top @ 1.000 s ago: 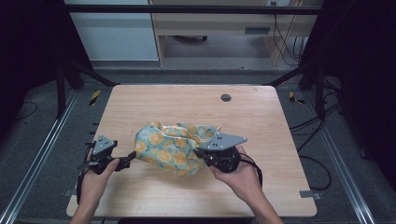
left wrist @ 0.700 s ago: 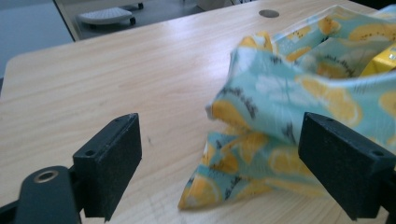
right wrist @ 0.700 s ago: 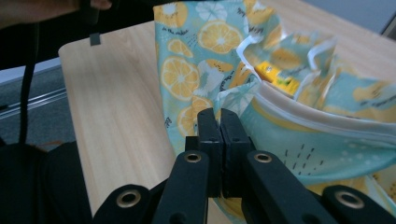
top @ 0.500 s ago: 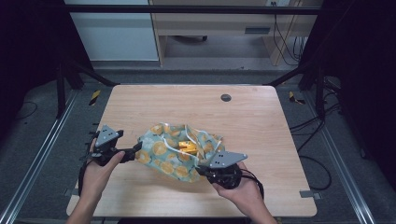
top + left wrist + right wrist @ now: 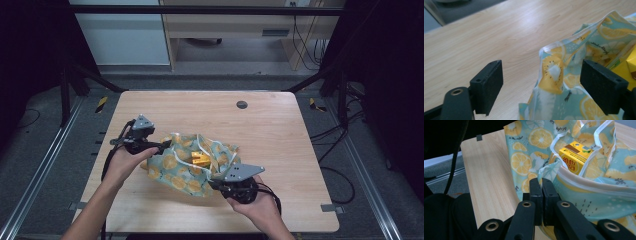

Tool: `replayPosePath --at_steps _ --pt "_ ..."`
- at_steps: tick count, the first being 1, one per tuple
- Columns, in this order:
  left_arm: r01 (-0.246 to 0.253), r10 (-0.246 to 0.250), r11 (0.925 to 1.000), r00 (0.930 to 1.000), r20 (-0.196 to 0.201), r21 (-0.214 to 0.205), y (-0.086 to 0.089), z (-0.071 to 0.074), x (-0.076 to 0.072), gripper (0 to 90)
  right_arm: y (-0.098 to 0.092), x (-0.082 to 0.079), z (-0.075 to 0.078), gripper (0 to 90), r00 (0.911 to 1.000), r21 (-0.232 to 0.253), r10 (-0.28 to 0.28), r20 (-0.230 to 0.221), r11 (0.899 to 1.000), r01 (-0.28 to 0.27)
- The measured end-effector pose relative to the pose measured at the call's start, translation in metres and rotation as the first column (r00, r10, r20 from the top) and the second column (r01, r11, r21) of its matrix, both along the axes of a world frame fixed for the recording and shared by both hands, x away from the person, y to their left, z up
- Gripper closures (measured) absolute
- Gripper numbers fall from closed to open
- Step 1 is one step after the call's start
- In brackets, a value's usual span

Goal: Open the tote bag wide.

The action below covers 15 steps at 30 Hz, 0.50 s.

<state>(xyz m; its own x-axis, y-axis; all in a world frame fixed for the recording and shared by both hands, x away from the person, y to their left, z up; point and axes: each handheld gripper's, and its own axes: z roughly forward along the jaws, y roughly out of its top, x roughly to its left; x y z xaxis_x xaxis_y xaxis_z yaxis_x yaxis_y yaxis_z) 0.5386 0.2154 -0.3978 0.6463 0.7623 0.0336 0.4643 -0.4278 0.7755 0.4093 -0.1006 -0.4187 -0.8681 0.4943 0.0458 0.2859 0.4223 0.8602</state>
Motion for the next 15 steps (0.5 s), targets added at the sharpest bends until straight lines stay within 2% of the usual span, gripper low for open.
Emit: replayPosePath --at_steps 4,5,6,7,9,12,15 --pt "0.022 -0.020 0.9989 0.9991 -0.037 0.041 -0.013 -0.004 0.005 27.6 -0.002 0.001 -0.002 88.4 1.0000 -0.002 -0.003 -0.005 1.000 0.003" --pt "0.026 -0.024 0.9984 0.9988 -0.043 0.050 -0.015 -0.005 0.006 33.7 -0.002 0.000 -0.002 88.4 1.0000 0.000 -0.006 -0.007 1.000 0.006" --pt "0.026 -0.024 0.9984 0.9988 -0.043 0.050 -0.015 -0.005 0.006 43.5 -0.003 0.000 -0.002 88.4 1.0000 0.001 -0.006 -0.007 1.000 0.006" --pt "0.029 -0.025 0.9959 0.9987 -0.043 0.086 -0.019 -0.009 0.006 49.9 -0.003 0.000 -0.002 88.4 0.9999 0.000 -0.007 -0.007 1.000 0.007" --pt "0.043 -0.038 0.9937 0.9981 -0.049 0.103 -0.020 -0.011 0.005 65.0 -0.004 0.001 -0.003 88.3 1.0000 0.000 -0.007 -0.006 1.000 0.007" --pt "0.039 -0.035 0.9949 0.9985 -0.041 0.093 -0.018 -0.012 0.001 81.3 -0.006 0.001 -0.003 88.3 0.9999 0.005 -0.013 -0.008 1.000 0.013" --pt "0.022 -0.022 0.9986 0.9998 0.000 0.048 -0.011 -0.007 -0.008 87.3 -0.008 0.001 -0.003 88.3 0.9998 0.006 -0.017 -0.006 1.000 0.017"
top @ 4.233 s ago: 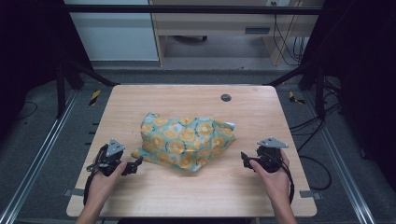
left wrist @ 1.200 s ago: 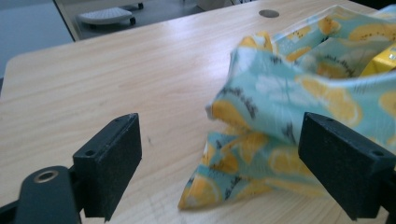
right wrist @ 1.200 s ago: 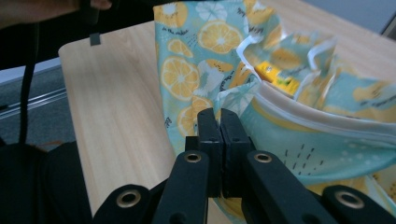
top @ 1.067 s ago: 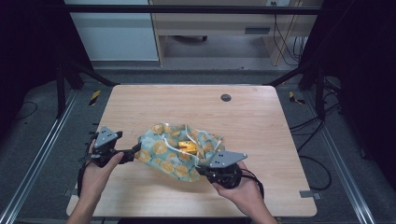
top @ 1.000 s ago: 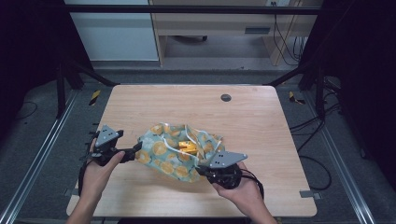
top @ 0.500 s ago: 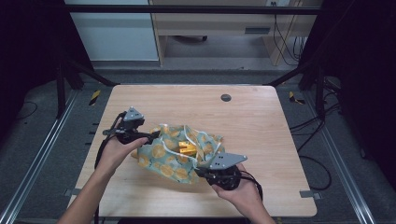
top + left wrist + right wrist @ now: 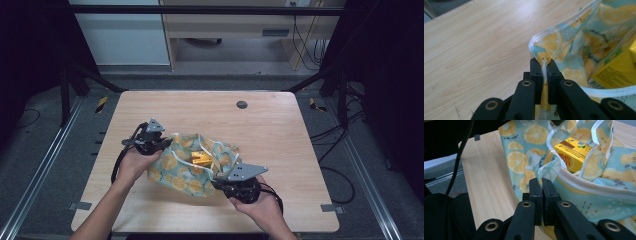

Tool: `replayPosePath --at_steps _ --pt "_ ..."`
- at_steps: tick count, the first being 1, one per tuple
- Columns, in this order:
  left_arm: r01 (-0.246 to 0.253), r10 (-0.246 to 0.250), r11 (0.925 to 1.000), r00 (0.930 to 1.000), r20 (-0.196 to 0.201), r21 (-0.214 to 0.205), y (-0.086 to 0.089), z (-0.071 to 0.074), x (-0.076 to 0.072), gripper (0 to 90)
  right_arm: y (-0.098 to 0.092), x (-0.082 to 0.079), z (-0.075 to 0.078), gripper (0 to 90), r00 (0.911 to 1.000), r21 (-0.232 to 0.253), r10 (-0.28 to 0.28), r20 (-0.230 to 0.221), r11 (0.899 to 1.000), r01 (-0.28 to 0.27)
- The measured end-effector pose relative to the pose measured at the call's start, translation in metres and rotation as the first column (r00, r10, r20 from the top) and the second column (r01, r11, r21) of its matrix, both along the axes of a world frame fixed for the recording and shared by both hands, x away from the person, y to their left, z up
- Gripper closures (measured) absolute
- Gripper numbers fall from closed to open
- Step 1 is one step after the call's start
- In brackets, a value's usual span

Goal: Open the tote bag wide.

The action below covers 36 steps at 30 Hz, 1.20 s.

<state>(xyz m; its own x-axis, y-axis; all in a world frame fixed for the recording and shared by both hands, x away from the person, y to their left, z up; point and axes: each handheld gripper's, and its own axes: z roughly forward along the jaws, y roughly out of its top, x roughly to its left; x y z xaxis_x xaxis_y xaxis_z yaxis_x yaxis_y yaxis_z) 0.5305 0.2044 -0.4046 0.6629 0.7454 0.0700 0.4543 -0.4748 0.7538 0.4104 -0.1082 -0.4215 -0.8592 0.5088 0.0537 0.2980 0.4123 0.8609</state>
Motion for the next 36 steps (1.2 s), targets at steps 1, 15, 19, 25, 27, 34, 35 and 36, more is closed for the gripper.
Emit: replayPosePath --at_steps 1,15,19,25,27,34,35,36 --pt "-0.003 0.003 0.9997 0.9999 0.014 -0.023 0.003 0.003 -0.005 87.7 -0.001 0.000 0.000 88.2 1.0000 -0.002 -0.002 0.001 1.000 0.002" --pt "0.078 -0.029 0.9571 0.9843 0.174 -0.279 0.043 0.014 -0.089 88.4 -0.008 -0.008 -0.018 87.6 0.9992 -0.049 -0.025 -0.029 0.999 0.024" --pt "0.124 -0.092 0.9632 0.9861 0.138 -0.239 0.049 -0.007 -0.107 89.0 -0.009 -0.009 -0.026 86.8 0.9981 -0.075 -0.044 -0.042 0.996 0.041" --pt "0.161 -0.146 0.9612 0.9860 0.080 -0.224 0.052 -0.031 -0.110 89.2 -0.012 -0.007 -0.040 86.9 0.9953 -0.089 -0.066 -0.070 0.994 0.060" --pt "0.178 -0.170 0.9662 0.9837 0.058 -0.186 0.049 -0.040 -0.111 89.3 -0.012 -0.006 -0.044 86.9 0.9938 -0.104 -0.078 -0.079 0.992 0.070" --pt "0.178 -0.175 0.9765 0.9839 0.038 -0.122 0.043 -0.053 -0.108 89.3 -0.016 0.000 -0.053 86.3 0.9893 -0.112 -0.108 -0.098 0.989 0.097" --pt "0.176 -0.173 0.9772 0.9843 0.033 -0.119 0.042 -0.054 -0.107 89.3 -0.016 0.000 -0.054 86.1 0.9886 -0.107 -0.112 -0.101 0.989 0.101" --pt "0.171 -0.168 0.9779 0.9853 0.032 -0.121 0.042 -0.056 -0.107 89.3 -0.017 0.000 -0.054 85.7 0.9882 -0.103 -0.114 -0.102 0.989 0.104"
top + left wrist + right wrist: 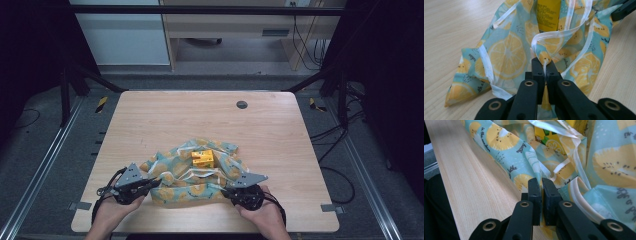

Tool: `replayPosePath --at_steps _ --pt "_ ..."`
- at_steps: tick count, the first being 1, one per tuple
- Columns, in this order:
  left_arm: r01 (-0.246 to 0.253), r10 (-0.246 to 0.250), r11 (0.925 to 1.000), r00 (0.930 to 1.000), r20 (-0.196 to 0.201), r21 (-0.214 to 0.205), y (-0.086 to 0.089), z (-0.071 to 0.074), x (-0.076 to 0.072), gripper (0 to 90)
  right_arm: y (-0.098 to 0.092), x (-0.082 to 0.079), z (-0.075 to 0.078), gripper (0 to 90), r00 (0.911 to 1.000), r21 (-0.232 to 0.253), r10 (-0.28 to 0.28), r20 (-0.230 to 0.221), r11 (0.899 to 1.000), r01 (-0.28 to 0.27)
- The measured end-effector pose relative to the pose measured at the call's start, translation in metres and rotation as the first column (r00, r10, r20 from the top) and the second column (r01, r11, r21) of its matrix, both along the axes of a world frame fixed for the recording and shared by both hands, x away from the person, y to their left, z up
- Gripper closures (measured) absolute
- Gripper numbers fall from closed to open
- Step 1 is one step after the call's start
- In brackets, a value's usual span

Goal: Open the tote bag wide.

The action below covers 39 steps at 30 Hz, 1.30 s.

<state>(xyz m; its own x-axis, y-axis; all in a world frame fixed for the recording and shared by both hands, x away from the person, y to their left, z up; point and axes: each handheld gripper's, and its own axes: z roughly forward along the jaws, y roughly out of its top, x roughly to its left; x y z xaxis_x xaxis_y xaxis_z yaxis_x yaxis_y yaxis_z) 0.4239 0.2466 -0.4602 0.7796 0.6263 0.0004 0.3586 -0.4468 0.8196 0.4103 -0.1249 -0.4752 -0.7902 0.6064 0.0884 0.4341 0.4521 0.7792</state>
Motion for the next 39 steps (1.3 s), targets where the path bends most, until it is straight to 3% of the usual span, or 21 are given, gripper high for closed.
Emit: replayPosePath --at_steps 6,12,13,14,16,19,23,32,39 --pt "-0.005 0.005 0.9999 1.0000 0.007 0.014 -0.001 -0.001 0.000 89.3 -0.004 -0.002 0.002 79.3 0.9999 0.002 -0.011 0.011 1.000 0.011" --pt "-0.021 0.021 0.9998 0.9996 0.020 0.005 0.000 -0.001 -0.001 89.2 -0.008 -0.008 0.014 60.0 0.9987 -0.001 -0.024 0.044 1.000 0.025" --pt "-0.021 0.021 0.9998 0.9996 0.020 0.005 0.000 -0.001 -0.001 89.2 -0.008 -0.008 0.014 60.0 0.9987 -0.001 -0.024 0.044 1.000 0.025" --pt "-0.022 0.022 0.9998 0.9995 0.023 0.004 0.001 0.000 -0.001 89.3 -0.010 -0.011 0.019 52.6 0.9981 -0.009 -0.031 0.053 0.999 0.031" --pt "-0.024 0.024 0.9997 0.9994 0.023 0.003 0.001 -0.001 -0.002 89.2 -0.011 -0.014 0.025 46.8 0.9978 -0.022 -0.025 0.062 0.999 0.027" --pt "-0.024 0.024 0.9997 0.9995 0.022 0.003 0.002 -0.001 -0.002 89.2 -0.013 -0.018 0.033 42.7 0.9975 -0.034 -0.019 0.069 0.999 0.021" --pt "-0.022 0.021 0.9997 0.9993 0.031 0.013 0.002 -0.001 -0.003 89.2 -0.021 -0.021 0.054 36.9 0.9939 -0.062 -0.028 0.106 0.997 0.035" --pt "-0.036 0.036 0.9993 0.9985 0.042 0.005 0.004 0.001 -0.004 89.2 -0.025 0.001 0.084 24.3 0.9874 -0.110 -0.059 0.147 0.991 0.075" --pt "-0.035 0.034 0.9994 0.9987 0.039 0.008 0.003 0.000 -0.005 89.2 -0.020 0.032 0.098 13.0 0.9878 -0.143 -0.052 0.147 0.987 0.073"
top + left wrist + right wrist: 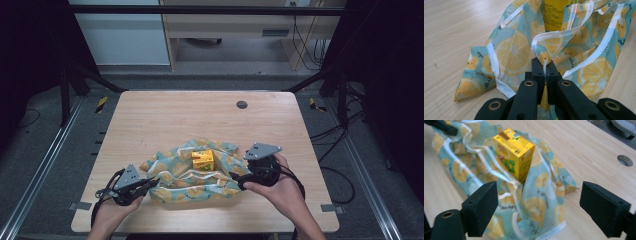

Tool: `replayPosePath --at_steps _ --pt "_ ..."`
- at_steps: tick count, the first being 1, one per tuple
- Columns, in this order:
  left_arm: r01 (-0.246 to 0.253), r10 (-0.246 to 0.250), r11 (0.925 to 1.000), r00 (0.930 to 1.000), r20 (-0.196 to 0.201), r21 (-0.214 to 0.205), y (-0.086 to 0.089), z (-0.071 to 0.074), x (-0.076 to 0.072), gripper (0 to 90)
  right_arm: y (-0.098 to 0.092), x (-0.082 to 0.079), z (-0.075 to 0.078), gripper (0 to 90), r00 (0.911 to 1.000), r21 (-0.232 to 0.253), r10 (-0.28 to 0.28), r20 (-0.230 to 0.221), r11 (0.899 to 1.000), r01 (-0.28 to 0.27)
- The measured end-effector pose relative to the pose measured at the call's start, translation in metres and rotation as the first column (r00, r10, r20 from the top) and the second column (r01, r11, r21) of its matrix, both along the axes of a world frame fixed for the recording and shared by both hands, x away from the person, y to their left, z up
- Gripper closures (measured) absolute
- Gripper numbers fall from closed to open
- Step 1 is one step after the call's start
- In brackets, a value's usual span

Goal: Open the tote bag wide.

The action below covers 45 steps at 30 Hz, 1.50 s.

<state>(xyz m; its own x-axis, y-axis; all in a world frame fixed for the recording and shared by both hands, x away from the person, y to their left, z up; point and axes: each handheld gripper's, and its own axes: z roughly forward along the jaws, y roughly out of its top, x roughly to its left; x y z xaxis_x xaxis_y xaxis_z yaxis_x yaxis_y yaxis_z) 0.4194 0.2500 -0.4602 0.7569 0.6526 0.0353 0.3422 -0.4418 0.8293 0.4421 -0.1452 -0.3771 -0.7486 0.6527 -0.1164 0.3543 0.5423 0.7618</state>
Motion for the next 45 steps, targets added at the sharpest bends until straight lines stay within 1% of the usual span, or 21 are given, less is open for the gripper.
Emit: replayPosePath --at_steps 2,3,4,5,6,7,10,15,17,21,23,26,27,28,31,33,36,38,39,42,45 --pt "0.001 -0.001 1.0000 1.0000 0.000 -0.002 0.000 0.000 0.000 89.2 0.000 0.009 0.003 12.8 1.0000 0.002 -0.001 0.000 1.000 0.001" --pt "0.001 -0.001 1.0000 1.0000 0.000 -0.002 0.000 0.000 0.000 89.2 0.000 0.009 0.003 12.8 1.0000 0.002 -0.001 0.000 1.000 0.001" --pt "0.001 -0.001 1.0000 1.0000 -0.002 -0.001 0.000 0.000 0.001 89.2 0.001 0.017 0.005 13.2 0.9999 0.010 -0.010 0.004 1.000 0.010" --pt "-0.001 0.001 1.0000 1.0000 -0.003 -0.002 0.001 0.000 0.001 89.2 0.001 0.021 0.005 14.3 0.9999 0.004 -0.014 0.010 1.000 0.014" --pt "-0.001 0.001 1.0000 1.0000 -0.003 -0.002 0.001 0.000 0.001 89.2 0.001 0.021 0.005 14.3 0.9999 0.004 -0.014 0.010 1.000 0.014" --pt "-0.003 0.003 1.0000 1.0000 -0.003 -0.003 0.001 -0.001 0.001 89.2 0.001 0.027 0.004 15.4 0.9998 -0.002 -0.017 0.009 1.000 0.017" --pt "-0.005 0.005 1.0000 1.0000 -0.003 -0.001 0.001 -0.001 0.002 89.2 0.004 0.035 -0.001 17.7 0.9998 -0.002 -0.022 0.004 1.000 0.022" --pt "-0.002 0.002 1.0000 1.0000 -0.004 0.004 -0.001 -0.001 0.003 89.2 0.010 0.041 -0.010 24.4 1.0000 -0.002 -0.008 -0.005 1.000 0.008" --pt "-0.001 0.001 1.0000 1.0000 -0.004 0.005 -0.001 -0.001 0.003 89.2 0.012 0.044 -0.016 26.0 0.9997 -0.019 0.006 -0.025 1.000 -0.007" --pt "0.002 -0.002 0.9999 1.0000 -0.001 0.010 -0.001 -0.001 0.002 89.2 0.022 0.049 -0.030 27.8 0.9968 -0.026 0.042 -0.069 0.999 -0.044" --pt "0.006 -0.006 0.9999 1.0000 0.000 0.014 -0.002 -0.001 0.002 89.2 0.027 0.052 -0.036 29.9 0.9952 -0.052 0.046 -0.086 0.997 -0.051" --pt "0.009 -0.009 0.9998 0.9999 0.006 0.016 -0.001 0.000 0.000 89.3 0.033 0.055 -0.041 35.8 0.9940 -0.081 0.057 -0.094 0.995 -0.064" --pt "0.010 -0.010 0.9998 0.9999 0.007 0.017 -0.001 0.000 0.000 89.3 0.034 0.056 -0.042 39.5 0.9933 -0.087 0.060 -0.099 0.994 -0.069" --pt "0.012 -0.012 0.9998 0.9999 0.008 0.018 -0.001 0.000 0.000 89.3 0.035 0.056 -0.043 45.3 0.9933 -0.095 0.057 -0.101 0.993 -0.067" --pt "0.009 -0.009 0.9999 0.9999 0.009 0.014 0.000 0.001 0.000 89.3 0.038 0.058 -0.044 59.5 0.9926 -0.091 0.057 -0.107 0.994 -0.067" --pt "0.004 -0.005 1.0000 0.9999 0.013 0.008 0.001 0.001 0.001 89.3 0.039 0.060 -0.045 68.7 0.9922 -0.111 0.062 -0.108 0.991 -0.074" --pt "-0.001 0.001 1.0000 0.9998 0.018 0.006 0.003 0.002 0.001 89.3 0.037 0.064 -0.045 83.7 0.9932 -0.105 0.047 -0.107 0.993 -0.058" --pt "-0.004 0.003 1.0000 0.9998 0.018 0.007 0.004 0.002 0.001 89.3 0.034 0.068 -0.044 87.9 0.9942 -0.086 0.026 -0.104 0.996 -0.035" --pt "-0.003 0.003 1.0000 0.9998 0.018 0.008 0.004 0.002 0.001 89.3 0.032 0.070 -0.044 88.6 0.9944 -0.089 0.017 -0.104 0.996 -0.027" --pt "0.005 -0.005 0.9998 0.9999 0.012 0.019 0.003 0.001 0.001 89.3 0.027 0.078 -0.045 89.4 0.9936 -0.059 -0.012 -0.112 0.998 0.005" --pt "0.011 -0.011 0.9985 0.9999 -0.010 0.053 0.001 -0.002 0.002 89.3 0.022 0.087 -0.050 89.6 0.9912 -0.059 -0.041 -0.126 0.998 0.033"
